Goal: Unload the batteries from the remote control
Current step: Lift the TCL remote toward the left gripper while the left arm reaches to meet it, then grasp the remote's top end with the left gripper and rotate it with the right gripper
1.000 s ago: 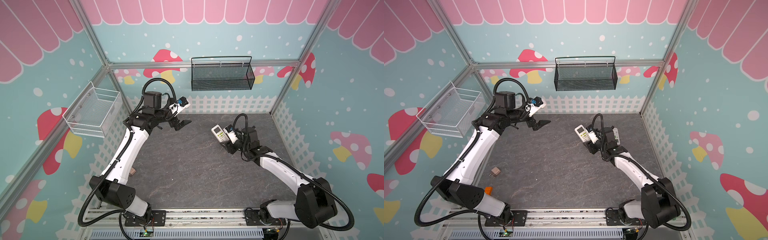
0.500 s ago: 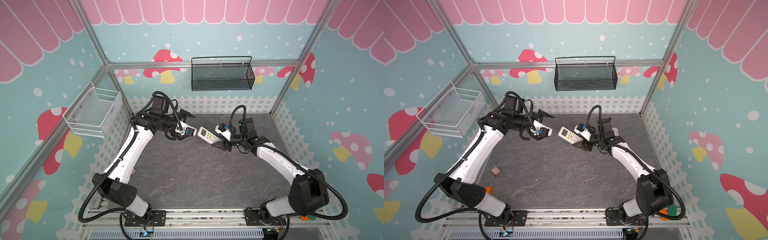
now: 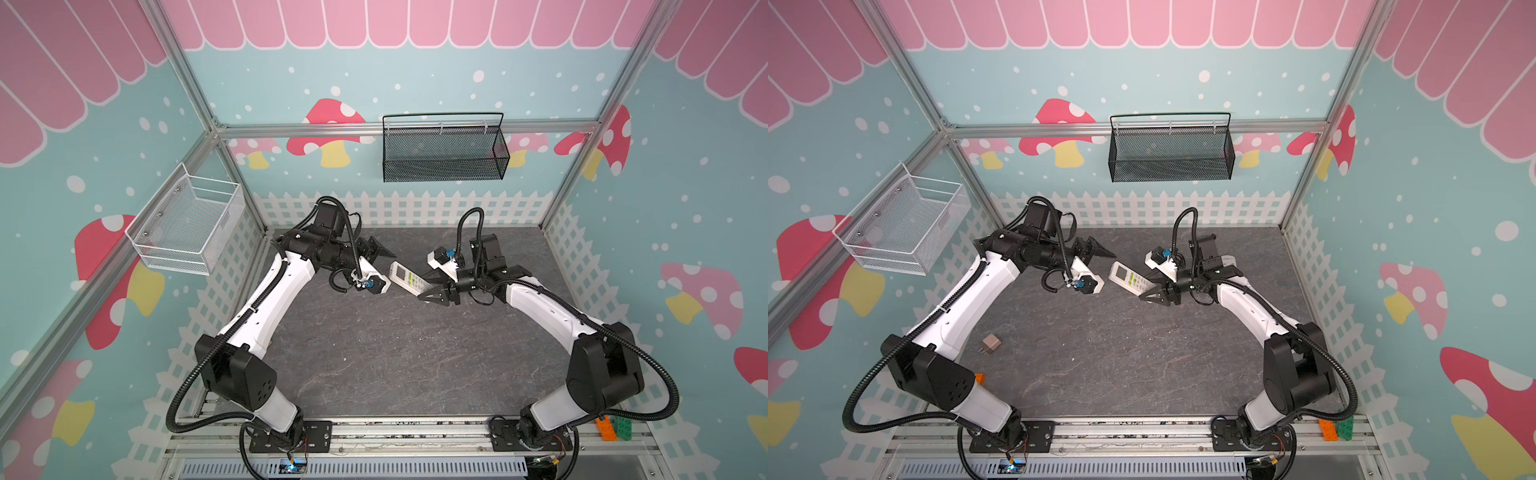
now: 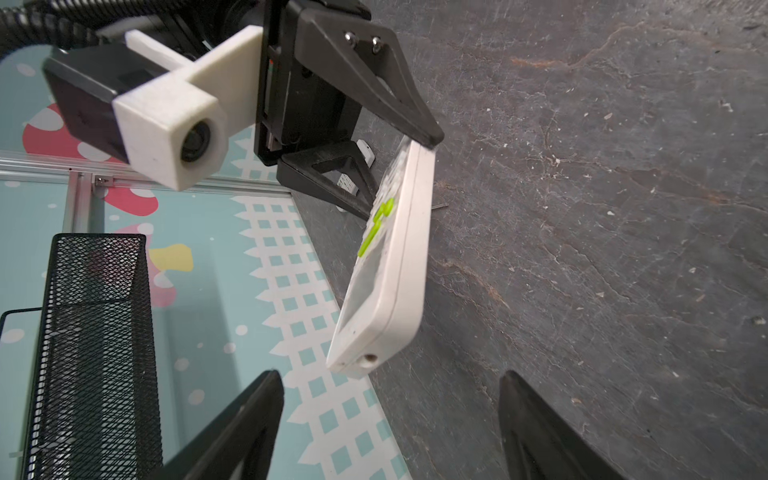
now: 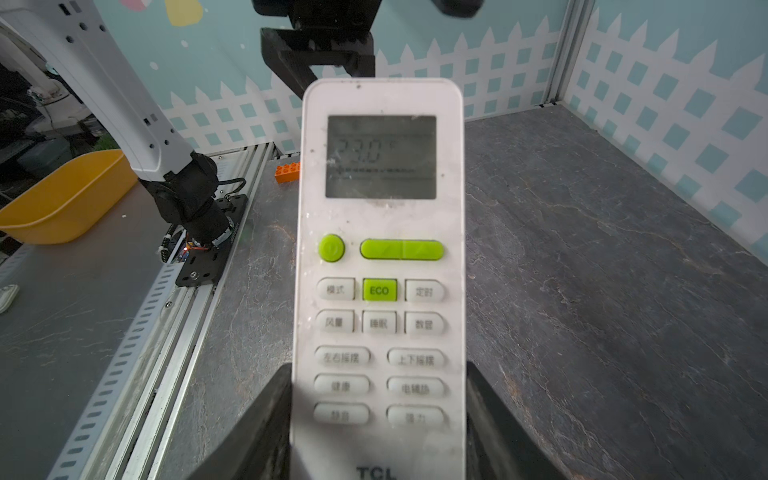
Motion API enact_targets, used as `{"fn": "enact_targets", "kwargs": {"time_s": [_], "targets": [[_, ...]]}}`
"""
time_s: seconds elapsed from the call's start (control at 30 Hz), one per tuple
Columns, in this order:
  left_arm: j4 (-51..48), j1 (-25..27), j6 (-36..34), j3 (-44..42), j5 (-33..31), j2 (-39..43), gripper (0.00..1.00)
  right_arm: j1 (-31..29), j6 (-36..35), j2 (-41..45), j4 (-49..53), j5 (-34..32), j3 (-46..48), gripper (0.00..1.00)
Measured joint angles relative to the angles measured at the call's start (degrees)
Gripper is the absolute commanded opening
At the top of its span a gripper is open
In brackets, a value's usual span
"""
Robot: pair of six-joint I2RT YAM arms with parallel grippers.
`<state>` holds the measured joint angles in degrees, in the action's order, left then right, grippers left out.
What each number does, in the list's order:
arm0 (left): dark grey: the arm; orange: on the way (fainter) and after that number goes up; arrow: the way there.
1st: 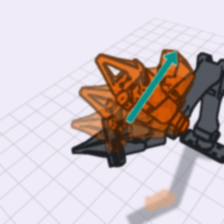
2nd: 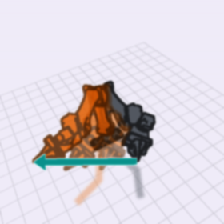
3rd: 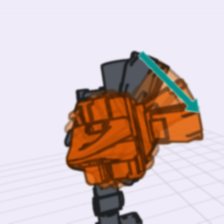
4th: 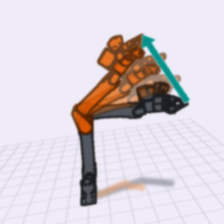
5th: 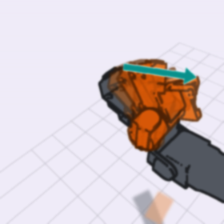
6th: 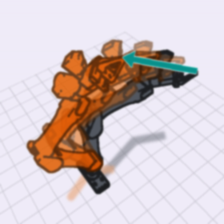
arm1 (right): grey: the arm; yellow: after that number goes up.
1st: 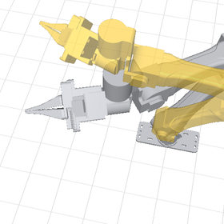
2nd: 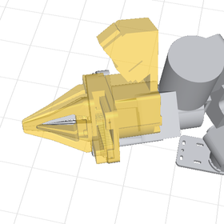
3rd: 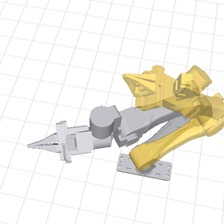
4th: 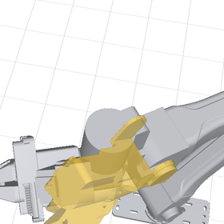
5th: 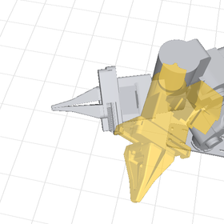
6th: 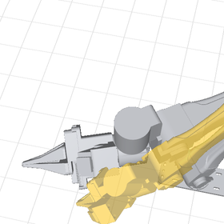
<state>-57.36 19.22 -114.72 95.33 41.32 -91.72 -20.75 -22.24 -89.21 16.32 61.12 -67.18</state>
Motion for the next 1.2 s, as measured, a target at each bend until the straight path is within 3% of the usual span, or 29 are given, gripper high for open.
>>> {"fn": "enact_targets", "kwargs": {"time_s": [0.3,0.7,1.03,1.2], "targets": [[0.55,0.22,-1.03,-2.16,3.67,-0.11,0.55,-0.76,0.04,-2.43,0.02,1.55,-0.44,0.43],[1.97,1.16,-1.53,-5.35,5.05,-0.74,0.34,-2.23,0.24,-3.93,0.0,2.36,-0.85,0.43],[4.22,1.03,-4.61,-9.64,5.35,-0.5,0.01,-2.21,0.37,-3.45,1.16,1.62,-0.59,0.73],[4.52,0.39,-4.15,-11.3,5.44,-0.31,0.0,-1.79,-0.46,2.01,-0.22,-1.27,2.47,0.84]]}}
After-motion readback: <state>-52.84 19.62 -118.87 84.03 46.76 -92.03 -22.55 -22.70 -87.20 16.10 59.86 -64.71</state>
